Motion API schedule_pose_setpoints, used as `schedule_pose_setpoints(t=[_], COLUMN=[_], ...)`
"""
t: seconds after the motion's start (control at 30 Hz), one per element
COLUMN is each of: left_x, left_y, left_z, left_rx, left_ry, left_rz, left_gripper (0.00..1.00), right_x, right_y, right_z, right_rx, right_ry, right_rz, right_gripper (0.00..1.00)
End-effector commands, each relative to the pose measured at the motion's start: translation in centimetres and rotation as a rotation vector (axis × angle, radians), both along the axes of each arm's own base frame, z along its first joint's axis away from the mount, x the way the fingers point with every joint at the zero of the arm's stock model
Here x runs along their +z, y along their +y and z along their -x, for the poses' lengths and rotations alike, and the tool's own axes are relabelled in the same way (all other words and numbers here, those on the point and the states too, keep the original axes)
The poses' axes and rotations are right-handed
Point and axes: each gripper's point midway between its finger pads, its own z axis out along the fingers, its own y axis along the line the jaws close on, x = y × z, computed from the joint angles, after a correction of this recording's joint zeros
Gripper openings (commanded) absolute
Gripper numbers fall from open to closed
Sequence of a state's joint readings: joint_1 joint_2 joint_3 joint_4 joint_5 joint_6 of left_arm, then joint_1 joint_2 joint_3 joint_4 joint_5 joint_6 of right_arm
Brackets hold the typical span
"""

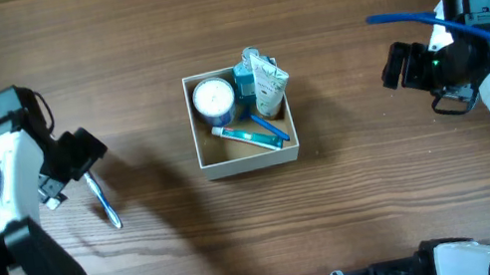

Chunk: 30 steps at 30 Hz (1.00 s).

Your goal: Pack container

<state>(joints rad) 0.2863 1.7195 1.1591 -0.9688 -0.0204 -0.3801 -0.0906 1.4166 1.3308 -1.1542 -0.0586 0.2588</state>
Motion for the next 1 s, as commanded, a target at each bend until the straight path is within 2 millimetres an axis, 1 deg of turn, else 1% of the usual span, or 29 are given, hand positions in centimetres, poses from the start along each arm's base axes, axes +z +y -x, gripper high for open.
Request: schedule_pose_setpoints(t=[0.0,0.1,0.2,0.27,0.3,0.37,0.43,0.47,0.57,0.63,0.7,0.77,0.87,0.9,0.97], left_x=[-4.1,-5.6,-6.3,-6.3,-6.3,-6.3,-6.3,-6.3,-6.3,-6.3,-6.1,-5.4,-2.3,-0.2,3.5], left_y=[-1.1,-1.2,-1.2,-1.2,-1.2,-1.2,-1.2,-1.2,-1.2,-1.3,-1.2,-1.1,-0.8,-1.0,-1.9], left_z=[1.8,2.1,2.1,2.1,2.1,2.1,2.1,2.1,2.2,2.4,2.3,1.7,0.4,-0.5,-1.8], left_rx=[0.017,0.017,0.017,0.017,0.017,0.017,0.017,0.017,0.018,0.018,0.018,0.017,0.011,-0.004,-0.074], left_ry=[0.111,0.148,0.163,0.162,0.162,0.162,0.162,0.162,0.166,0.172,0.167,0.137,0.061,0.009,-0.087], left_rz=[0.065,0.075,0.080,0.079,0.079,0.079,0.079,0.079,0.080,0.082,0.080,0.071,0.050,0.035,0.008], left_gripper=[1.00,1.00,1.00,0.95,0.85,0.58,0.40,0.33,0.26,0.04,0.04,0.04,0.04,0.04,0.04], right_x=[-0.2,-0.2,-0.2,-0.2,-0.2,-0.2,-0.2,-0.2,-0.2,-0.2,-0.2,-0.2,-0.2,-0.2,-0.2], right_y=[-0.3,-0.3,-0.3,-0.3,-0.3,-0.3,-0.3,-0.3,-0.3,-0.3,-0.3,-0.3,-0.3,-0.3,-0.3], right_z=[0.0,0.0,0.0,0.0,0.0,0.0,0.0,0.0,0.0,0.0,0.0,0.0,0.0,0.0,0.0], right_rx=[0.009,0.009,0.013,0.013,0.013,0.013,0.013,0.013,0.013,0.013,0.013,0.013,0.013,0.013,0.013], right_ry=[0.003,0.003,0.004,0.004,0.004,0.004,0.004,0.004,0.004,0.004,0.004,0.004,0.004,0.003,0.003], right_rz=[0.017,0.017,0.018,0.018,0.018,0.018,0.018,0.018,0.018,0.018,0.018,0.018,0.018,0.018,0.018], right_gripper=[1.00,1.00,1.00,1.00,1.00,1.00,1.00,1.00,1.00,1.00,1.00,1.00,1.00,1.00,1.00])
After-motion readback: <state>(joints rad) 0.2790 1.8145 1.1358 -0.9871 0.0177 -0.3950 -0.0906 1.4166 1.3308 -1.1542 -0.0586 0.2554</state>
